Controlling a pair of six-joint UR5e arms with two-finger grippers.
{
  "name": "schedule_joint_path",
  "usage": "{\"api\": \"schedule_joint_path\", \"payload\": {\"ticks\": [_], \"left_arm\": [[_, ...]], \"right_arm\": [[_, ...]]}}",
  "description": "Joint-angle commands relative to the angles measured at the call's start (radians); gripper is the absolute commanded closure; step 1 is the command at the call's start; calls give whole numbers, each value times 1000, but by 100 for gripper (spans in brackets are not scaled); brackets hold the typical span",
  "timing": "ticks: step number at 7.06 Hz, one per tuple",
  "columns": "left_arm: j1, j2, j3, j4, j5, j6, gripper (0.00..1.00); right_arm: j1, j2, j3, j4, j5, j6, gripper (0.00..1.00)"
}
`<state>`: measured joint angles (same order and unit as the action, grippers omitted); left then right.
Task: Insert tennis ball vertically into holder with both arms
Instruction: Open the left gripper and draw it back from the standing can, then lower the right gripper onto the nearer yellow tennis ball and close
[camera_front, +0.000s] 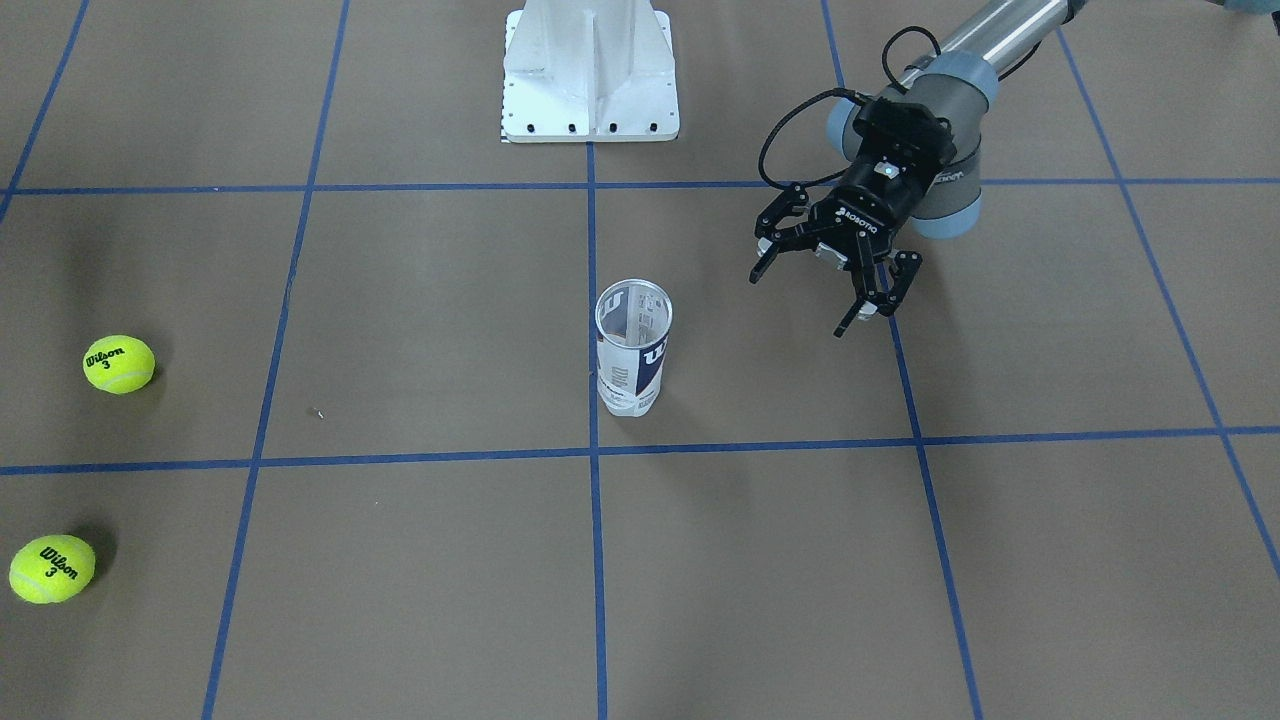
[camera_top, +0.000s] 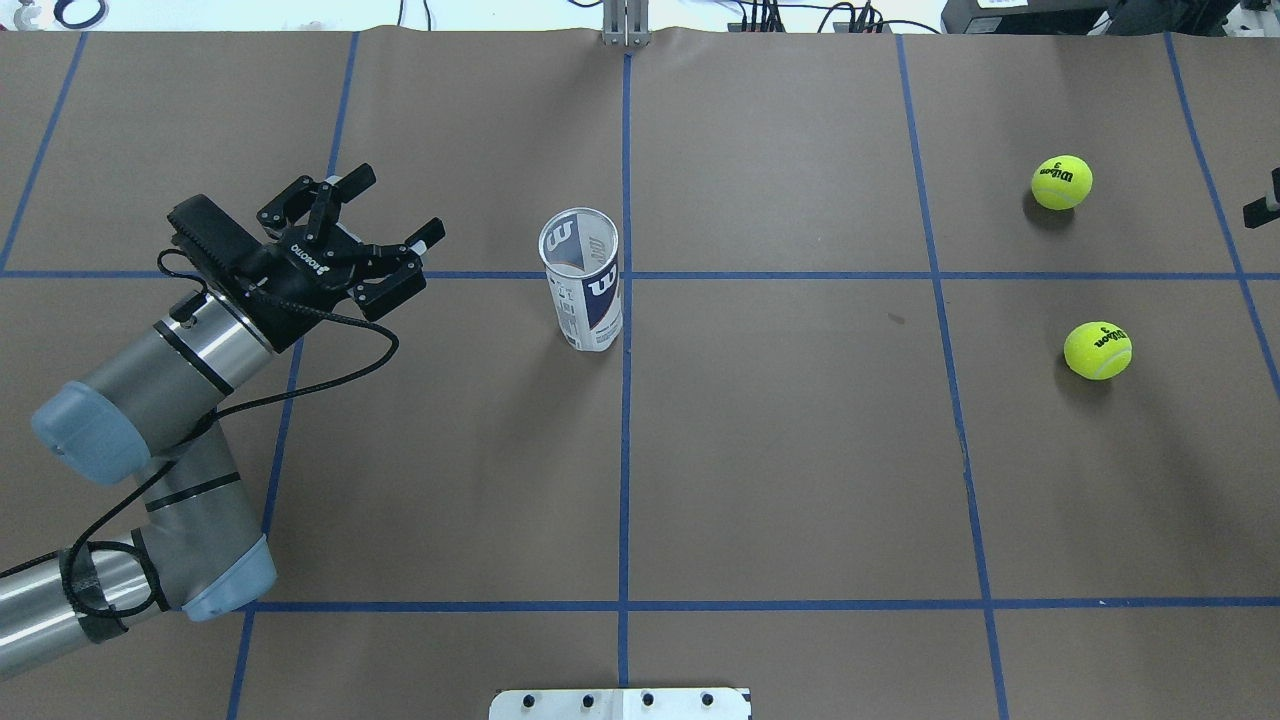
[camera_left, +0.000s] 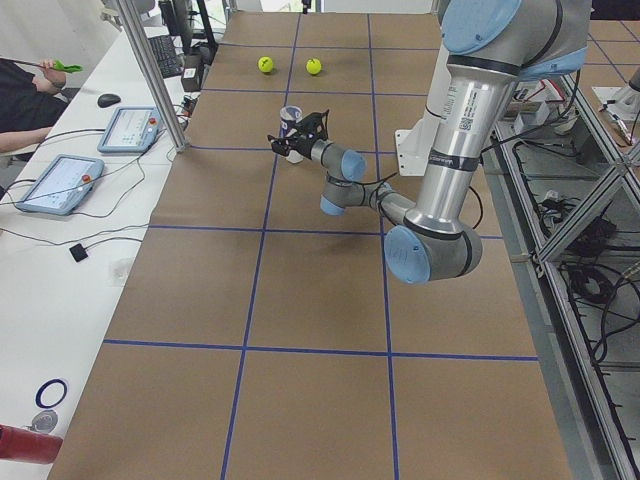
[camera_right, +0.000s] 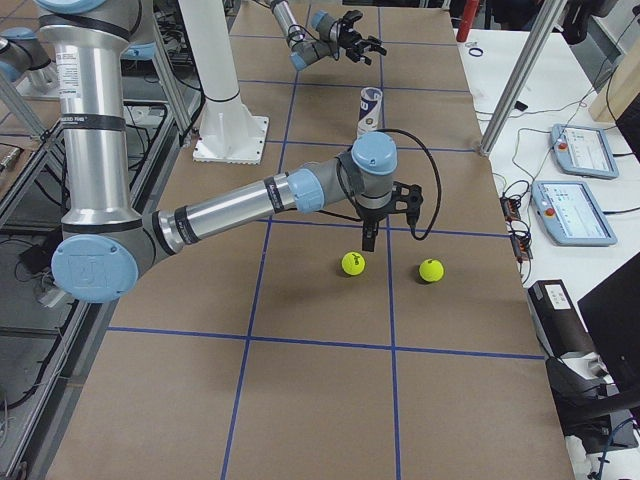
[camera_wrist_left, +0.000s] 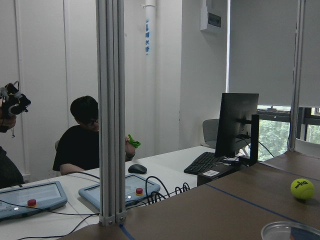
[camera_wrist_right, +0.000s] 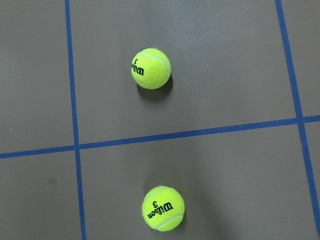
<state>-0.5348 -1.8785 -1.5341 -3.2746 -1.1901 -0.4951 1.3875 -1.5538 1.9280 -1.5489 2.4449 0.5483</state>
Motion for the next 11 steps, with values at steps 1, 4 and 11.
{"api": "schedule_joint_path", "payload": {"ticks": [1, 4, 11], "left_arm": [[-1, 34, -58, 208, -253, -93, 0], [-1, 76, -196, 575, -419, -103, 0], [6, 61, -192, 586, -418, -105, 0]], "right_arm": [[-7, 1, 3, 1, -3, 4, 1], [-51, -2, -3, 0, -68, -17, 1], [-277, 9, -225, 245, -159, -27, 1]]}}
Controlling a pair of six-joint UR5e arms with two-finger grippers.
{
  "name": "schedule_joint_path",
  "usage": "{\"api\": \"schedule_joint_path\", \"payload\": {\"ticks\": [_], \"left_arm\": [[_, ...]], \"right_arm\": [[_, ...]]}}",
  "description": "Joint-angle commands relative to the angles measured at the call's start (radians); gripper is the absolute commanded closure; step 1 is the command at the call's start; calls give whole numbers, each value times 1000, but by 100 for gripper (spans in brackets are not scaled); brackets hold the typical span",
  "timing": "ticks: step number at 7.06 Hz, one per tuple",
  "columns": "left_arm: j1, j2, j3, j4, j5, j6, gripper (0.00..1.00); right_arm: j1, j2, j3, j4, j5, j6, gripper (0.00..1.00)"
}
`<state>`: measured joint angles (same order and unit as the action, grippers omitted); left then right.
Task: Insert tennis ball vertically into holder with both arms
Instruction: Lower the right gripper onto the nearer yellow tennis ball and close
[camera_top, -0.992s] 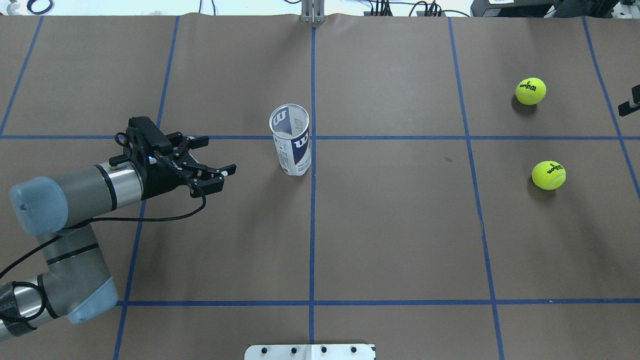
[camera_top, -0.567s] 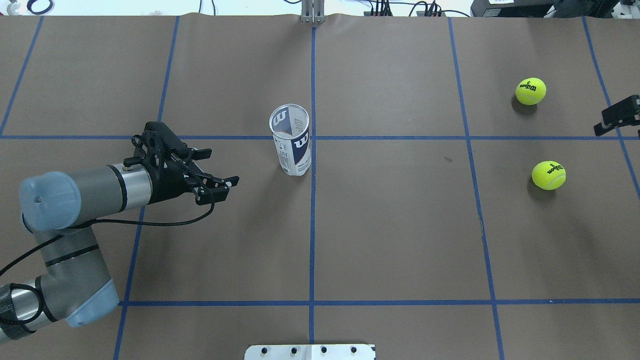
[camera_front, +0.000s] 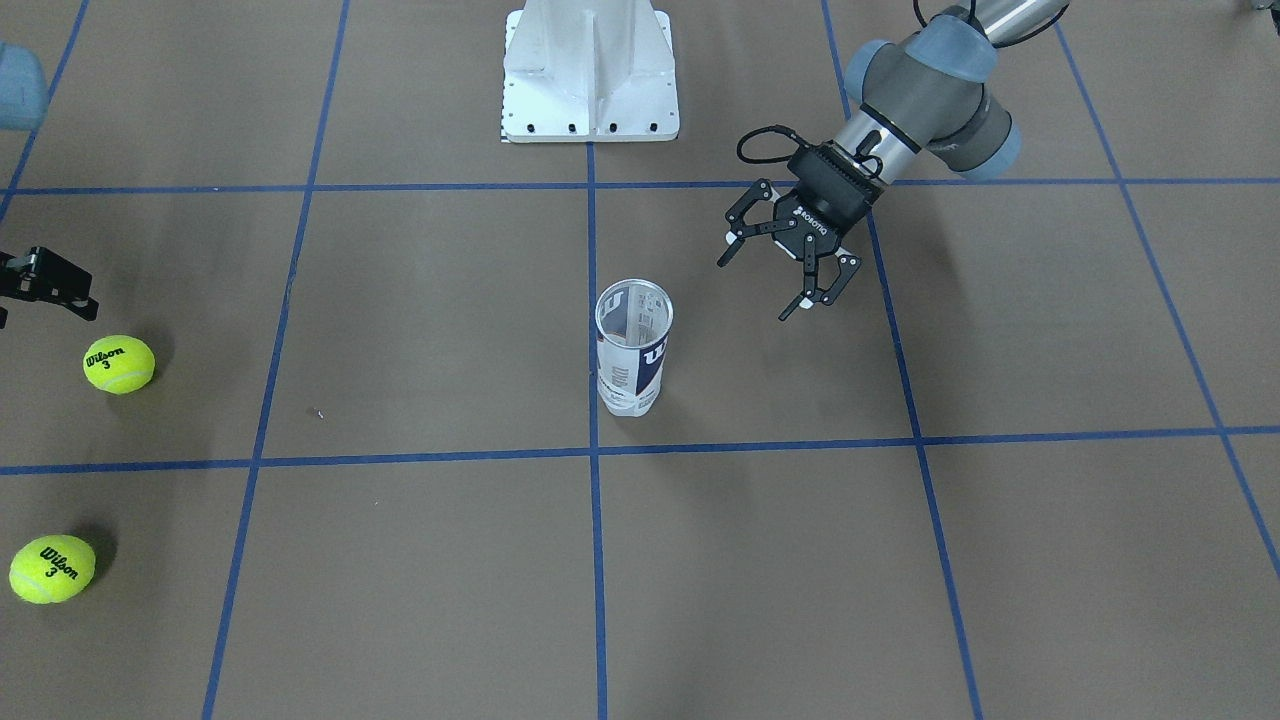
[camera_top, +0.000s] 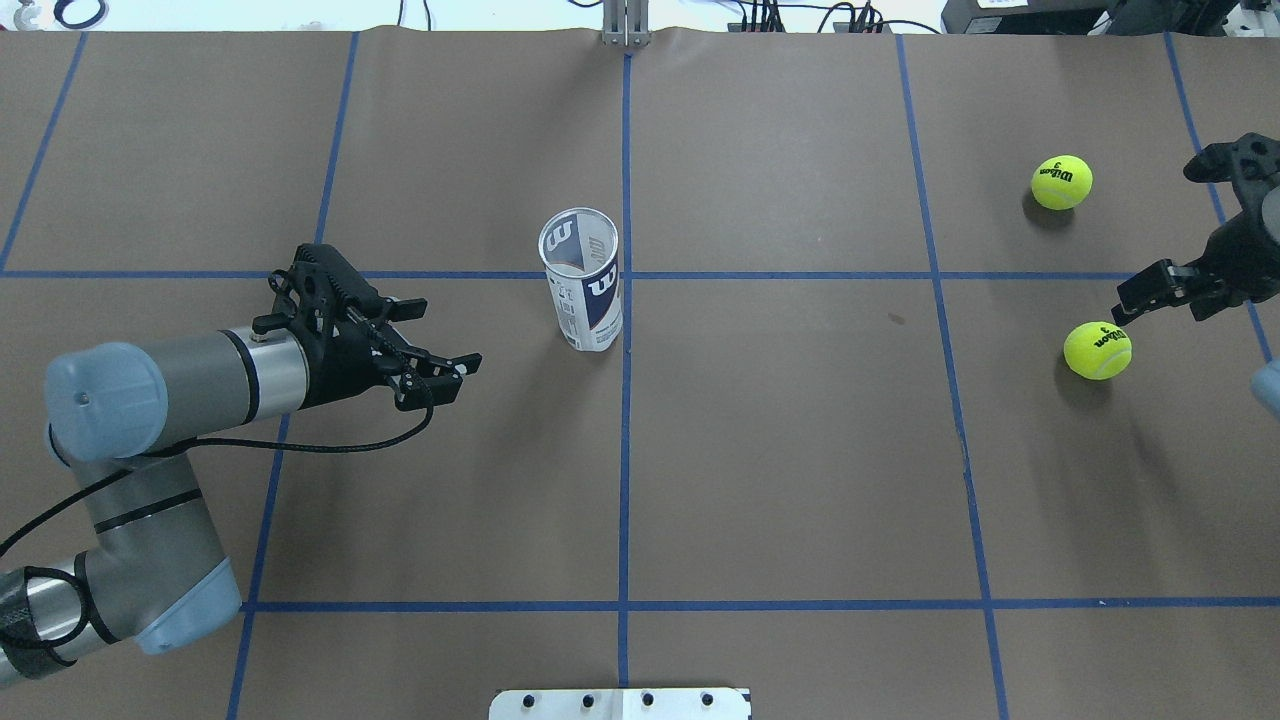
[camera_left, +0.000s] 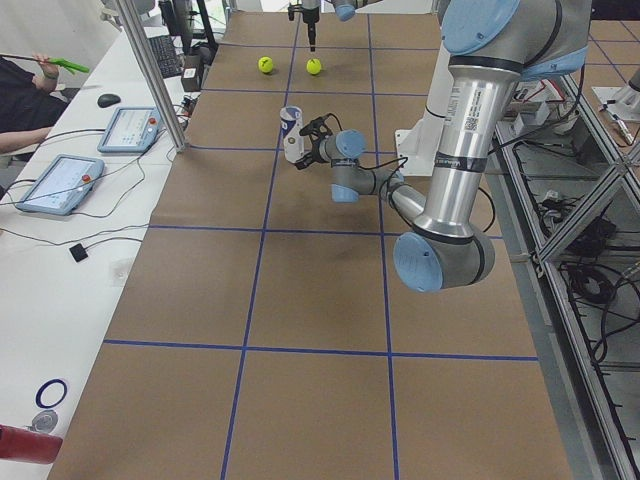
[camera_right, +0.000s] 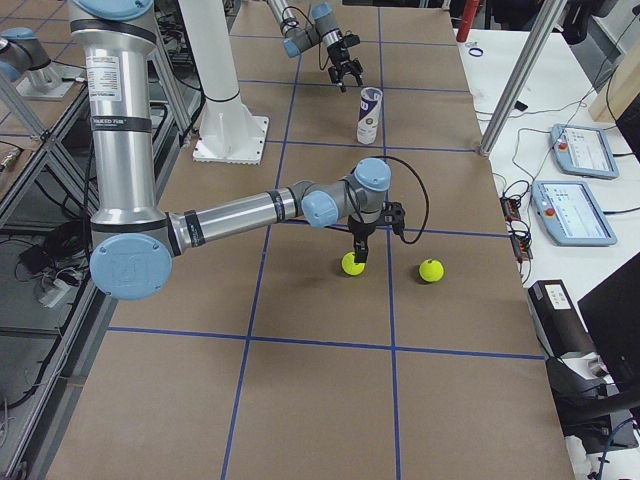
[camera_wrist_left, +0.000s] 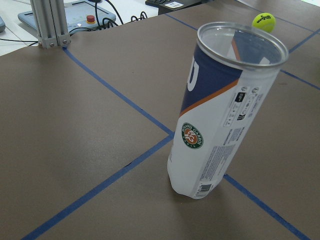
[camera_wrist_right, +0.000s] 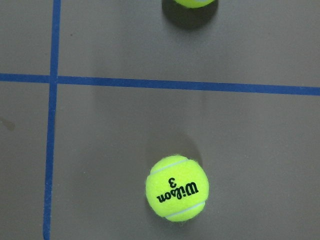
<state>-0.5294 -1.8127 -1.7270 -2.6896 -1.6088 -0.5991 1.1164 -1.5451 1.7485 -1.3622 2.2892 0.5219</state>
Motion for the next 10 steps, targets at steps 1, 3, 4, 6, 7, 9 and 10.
{"api": "schedule_joint_path", "payload": {"ticks": [1, 3, 4, 6, 7, 9, 10], "left_arm": [[0, -7, 1, 1, 1, -1, 0], [-4, -7, 0, 1, 1, -1, 0], [-4, -7, 1, 1, 1, -1, 0], [-4, -7, 0, 1, 1, 1, 0], [-4, -7, 1, 1, 1, -1, 0], [-4, -5, 1, 1, 1, 1, 0], [-4, -7, 1, 1, 1, -1, 0]], "right_arm": [[-13, 5, -59, 60, -2, 0, 1], [-50, 37, -89, 61, -2, 1, 1], [-61, 45, -99, 61, -5, 1, 1], [-84, 45, -110, 61, -37, 1, 1], [-89, 45, -119, 61, -40, 0, 1], [-104, 75, -167, 61, -46, 0, 1], [-108, 88, -184, 63, -48, 0, 1]]}}
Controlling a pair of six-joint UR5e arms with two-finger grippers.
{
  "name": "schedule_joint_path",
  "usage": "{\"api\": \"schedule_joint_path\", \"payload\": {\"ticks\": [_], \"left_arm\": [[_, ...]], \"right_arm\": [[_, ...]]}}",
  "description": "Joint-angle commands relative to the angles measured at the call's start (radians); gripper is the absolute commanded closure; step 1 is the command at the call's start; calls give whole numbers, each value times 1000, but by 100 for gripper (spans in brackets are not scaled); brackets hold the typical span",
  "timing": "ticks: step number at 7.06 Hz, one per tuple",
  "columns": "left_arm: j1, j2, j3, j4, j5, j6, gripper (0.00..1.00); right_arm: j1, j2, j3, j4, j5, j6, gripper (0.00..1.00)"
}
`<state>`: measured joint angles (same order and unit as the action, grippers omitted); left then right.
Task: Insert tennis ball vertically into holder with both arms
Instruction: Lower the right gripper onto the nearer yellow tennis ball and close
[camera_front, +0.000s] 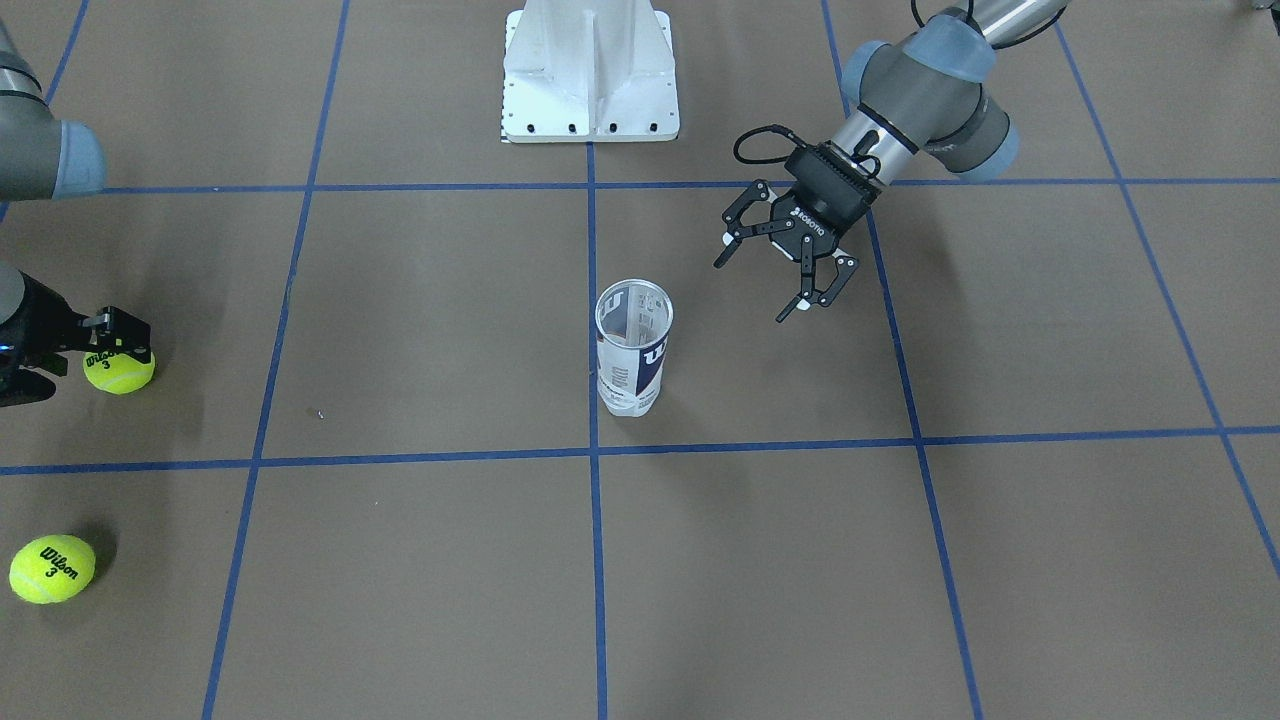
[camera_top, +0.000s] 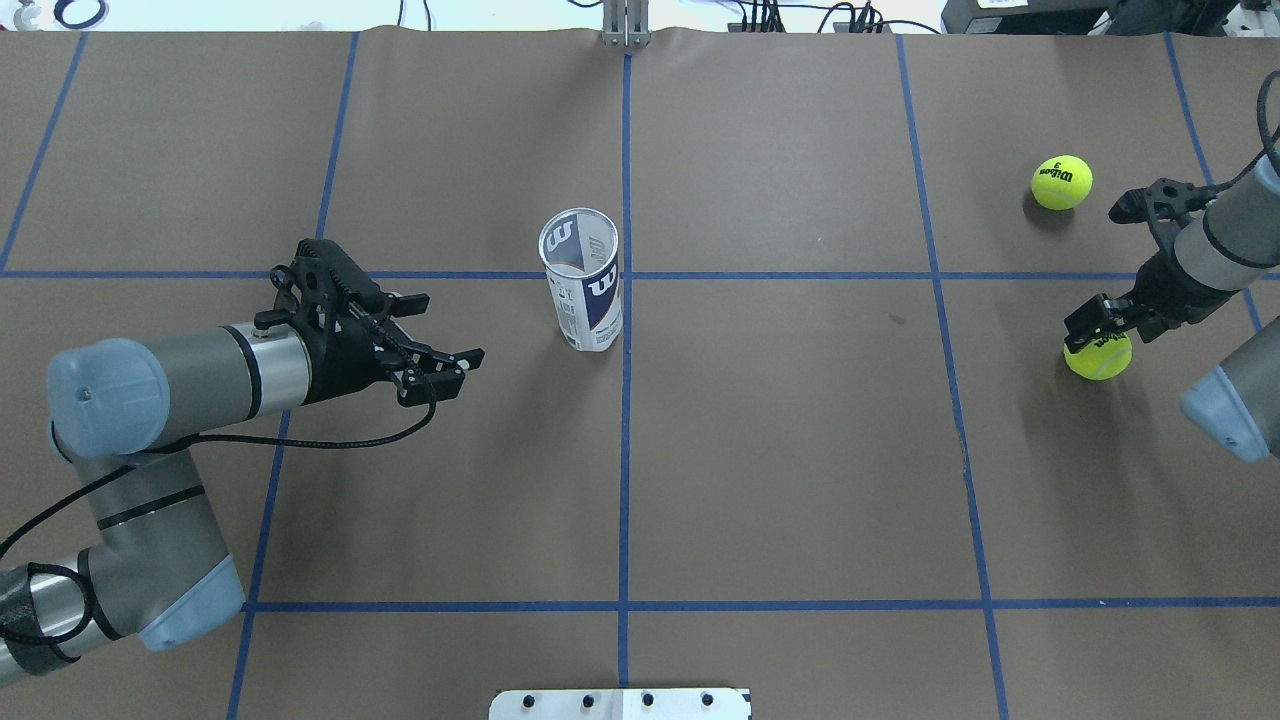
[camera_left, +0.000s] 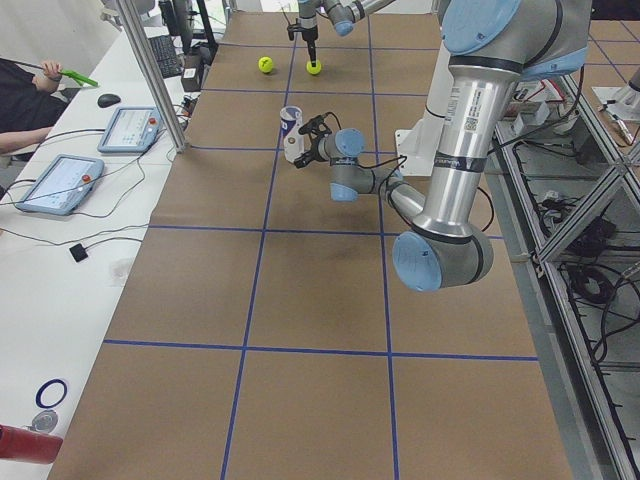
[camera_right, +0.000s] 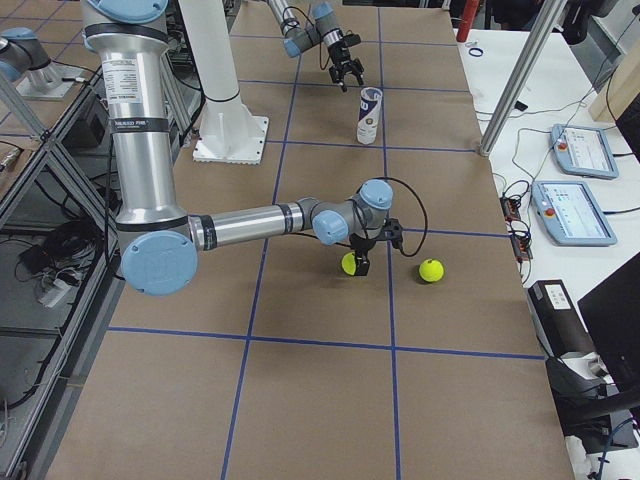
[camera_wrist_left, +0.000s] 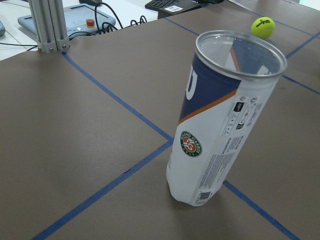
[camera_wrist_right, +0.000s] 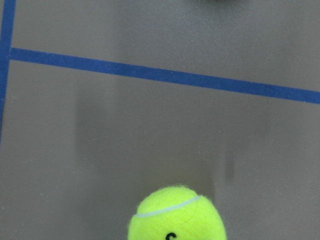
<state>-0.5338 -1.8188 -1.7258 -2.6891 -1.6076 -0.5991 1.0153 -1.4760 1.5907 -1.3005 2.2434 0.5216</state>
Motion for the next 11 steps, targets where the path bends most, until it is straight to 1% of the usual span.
{"api": "schedule_joint_path", "payload": {"ticks": [1, 8, 9, 10, 11], "left_arm": [[0, -1, 0, 0, 0, -1, 0], [-3, 3, 0, -2, 0, 1, 0], [-3, 4, 0, -3, 0, 1, 0], [-3, 4, 0, -3, 2, 1, 0], [-3, 6, 0, -6, 2, 1, 0]], "right_arm": [[-9, 19, -28, 1, -4, 0, 1], [-20, 17, -29, -2, 9, 3, 2], [-20, 19, -31, -2, 10, 5, 13], [-20, 17, -31, -2, 10, 3, 70], [-18, 17, -18, 1, 9, -3, 100]]}}
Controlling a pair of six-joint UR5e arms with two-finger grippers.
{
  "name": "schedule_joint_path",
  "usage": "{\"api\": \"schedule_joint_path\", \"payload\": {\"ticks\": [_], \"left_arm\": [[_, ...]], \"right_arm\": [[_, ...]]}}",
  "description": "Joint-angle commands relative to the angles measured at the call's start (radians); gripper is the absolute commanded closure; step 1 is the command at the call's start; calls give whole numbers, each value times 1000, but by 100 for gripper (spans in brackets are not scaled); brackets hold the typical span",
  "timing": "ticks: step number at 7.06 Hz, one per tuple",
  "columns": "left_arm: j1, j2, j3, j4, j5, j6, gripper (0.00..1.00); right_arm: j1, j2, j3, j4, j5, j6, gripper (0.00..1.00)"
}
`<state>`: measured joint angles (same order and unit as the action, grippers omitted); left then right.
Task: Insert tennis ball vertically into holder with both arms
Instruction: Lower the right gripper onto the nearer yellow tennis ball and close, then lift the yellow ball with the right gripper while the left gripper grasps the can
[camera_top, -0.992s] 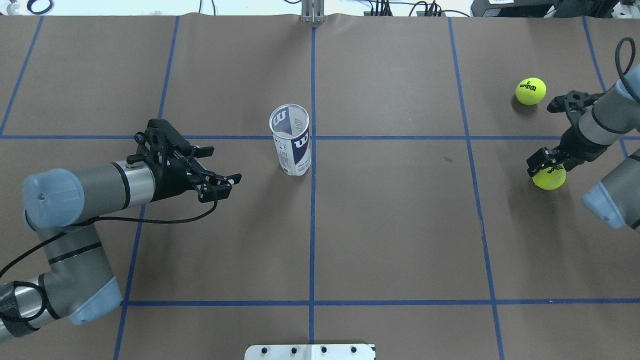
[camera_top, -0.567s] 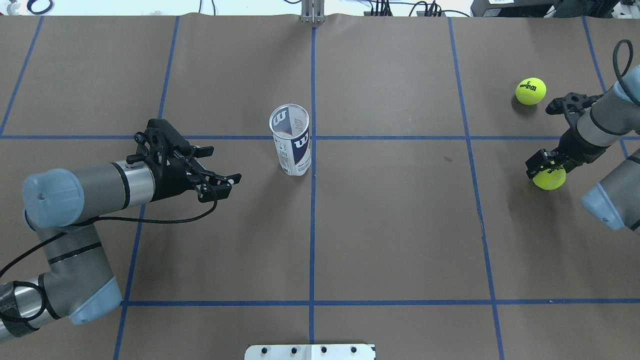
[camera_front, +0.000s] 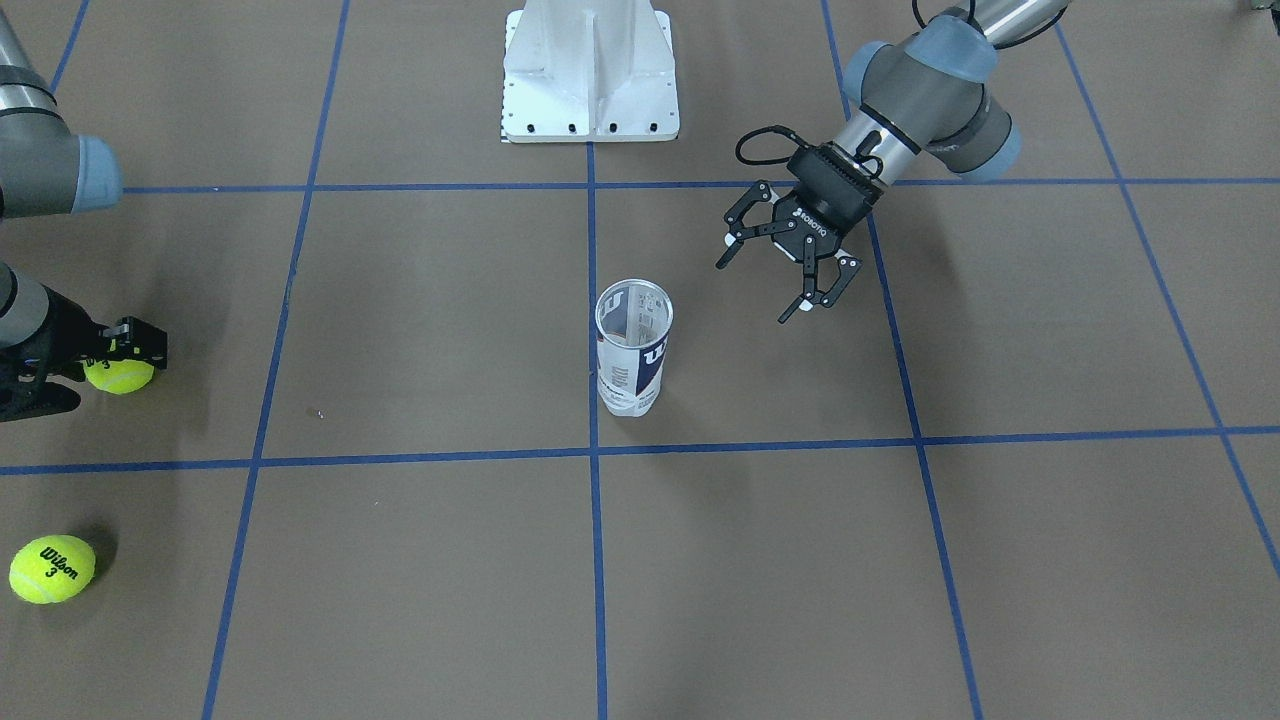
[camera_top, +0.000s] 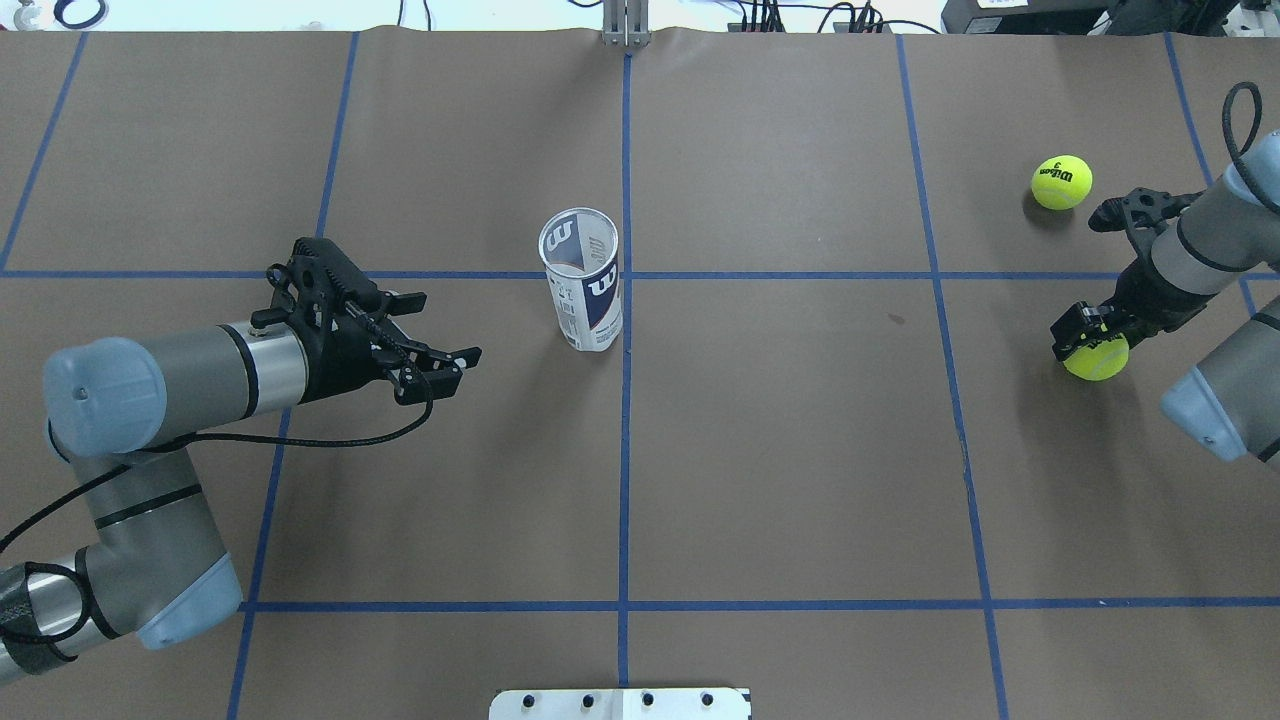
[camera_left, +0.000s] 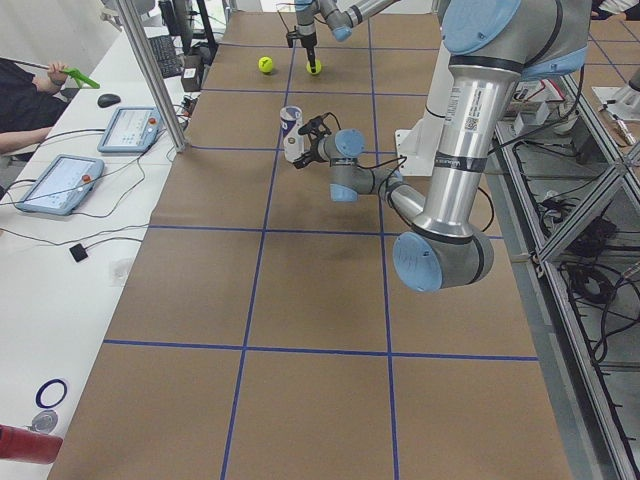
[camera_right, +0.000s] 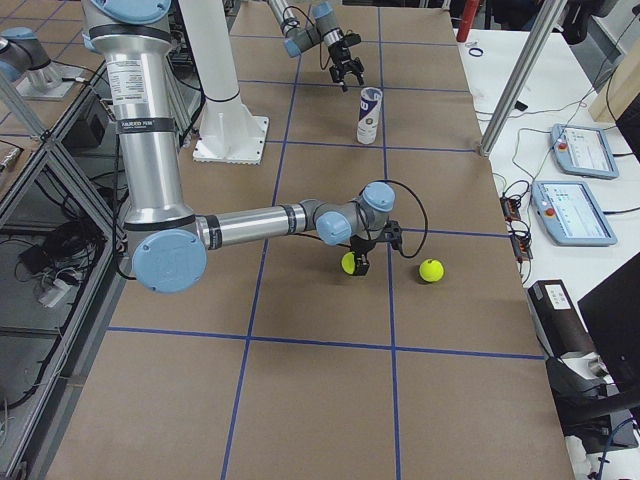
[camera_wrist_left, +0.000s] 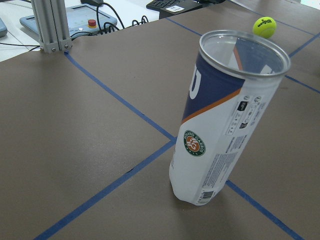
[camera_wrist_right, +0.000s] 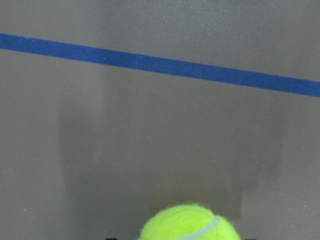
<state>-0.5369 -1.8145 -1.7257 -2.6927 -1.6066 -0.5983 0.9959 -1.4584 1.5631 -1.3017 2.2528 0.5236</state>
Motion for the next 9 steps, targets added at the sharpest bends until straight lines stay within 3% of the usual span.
{"api": "schedule_joint_path", "payload": {"ticks": [1, 3, 6, 9], "left_arm": [[0, 0, 0, -3, 1, 0, 0], [0, -2, 0, -3, 1, 0, 0], [12, -14, 15, -9, 8, 2, 0], [14, -112, 120, -18, 34, -15, 1]], "right_arm": [[4, 1, 37, 1, 4, -4, 100], [129, 45, 51, -11, 104, -2, 100], [178, 104, 95, -4, 114, 7, 100], [178, 177, 94, -7, 111, 30, 100]]}}
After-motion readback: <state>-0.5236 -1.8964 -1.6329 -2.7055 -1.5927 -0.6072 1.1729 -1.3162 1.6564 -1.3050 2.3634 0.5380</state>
